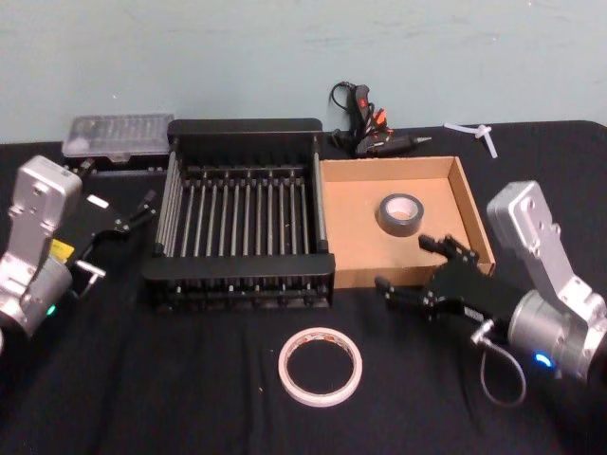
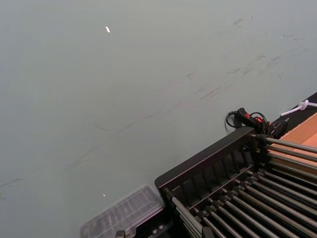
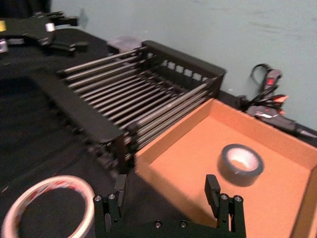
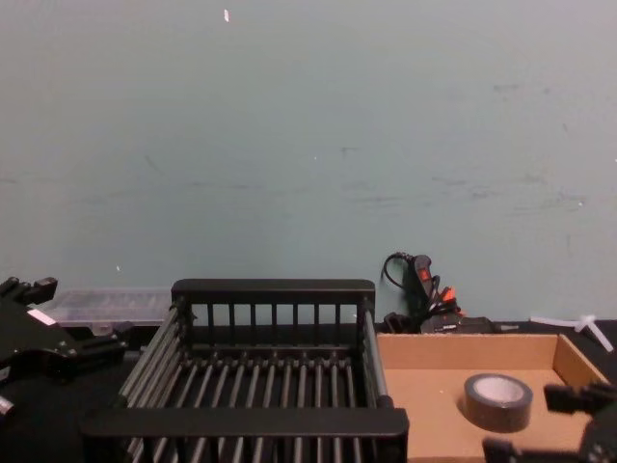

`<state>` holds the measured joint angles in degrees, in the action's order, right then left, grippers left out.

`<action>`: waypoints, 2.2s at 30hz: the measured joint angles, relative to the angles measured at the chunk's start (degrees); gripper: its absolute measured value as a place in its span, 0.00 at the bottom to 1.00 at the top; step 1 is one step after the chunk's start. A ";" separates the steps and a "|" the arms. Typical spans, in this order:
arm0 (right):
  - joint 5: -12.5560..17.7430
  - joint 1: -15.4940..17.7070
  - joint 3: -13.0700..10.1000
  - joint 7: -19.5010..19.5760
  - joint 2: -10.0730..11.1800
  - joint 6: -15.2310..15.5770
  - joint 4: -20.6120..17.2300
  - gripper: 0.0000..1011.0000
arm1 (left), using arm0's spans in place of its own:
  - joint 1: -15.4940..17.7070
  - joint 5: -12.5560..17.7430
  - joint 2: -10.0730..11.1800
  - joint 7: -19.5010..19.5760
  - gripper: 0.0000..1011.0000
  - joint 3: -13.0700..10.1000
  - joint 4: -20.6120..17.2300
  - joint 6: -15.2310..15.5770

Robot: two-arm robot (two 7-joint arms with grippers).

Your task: Pick up the white tape and place it into the black box , Pick up the silver tape and place it into the brown box.

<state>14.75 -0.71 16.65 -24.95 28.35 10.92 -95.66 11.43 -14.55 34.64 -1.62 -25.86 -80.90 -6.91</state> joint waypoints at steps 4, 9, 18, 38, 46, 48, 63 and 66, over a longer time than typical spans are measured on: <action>0.45 1.82 0.66 -0.73 1.40 -1.24 -1.15 0.99 | 0.00 0.00 0.00 0.00 0.99 0.00 0.00 0.00; 0.89 3.38 1.97 -1.29 2.54 -2.02 -2.02 0.99 | 0.00 0.00 0.00 0.00 0.99 0.00 0.00 0.00; 0.54 3.24 5.20 -1.30 2.51 -0.68 -1.62 0.99 | 0.00 0.00 0.00 0.00 0.99 0.00 0.00 0.00; -1.39 -0.61 9.48 -0.01 -0.89 2.20 2.62 0.99 | 0.00 0.00 0.00 0.00 0.99 0.00 0.00 0.00; -1.92 -1.75 10.29 -0.12 -1.74 2.22 3.74 0.99 | 0.00 0.00 0.00 0.00 0.99 -0.01 0.00 0.00; -2.04 -2.06 10.56 -0.27 -1.95 2.21 4.01 0.99 | 0.00 0.00 0.00 0.00 0.99 0.00 0.00 0.00; -3.18 -2.87 11.65 -0.40 -2.64 2.08 5.25 0.99 | 0.00 0.00 0.00 0.00 0.99 0.00 0.00 0.00; -3.45 -2.89 11.70 -0.36 -2.73 1.91 5.41 0.99 | 0.00 0.00 0.00 0.00 0.99 0.00 0.00 0.00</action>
<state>11.31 -3.59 28.36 -25.31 25.63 12.82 -90.25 11.43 -14.55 34.65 -1.62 -25.86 -80.90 -6.91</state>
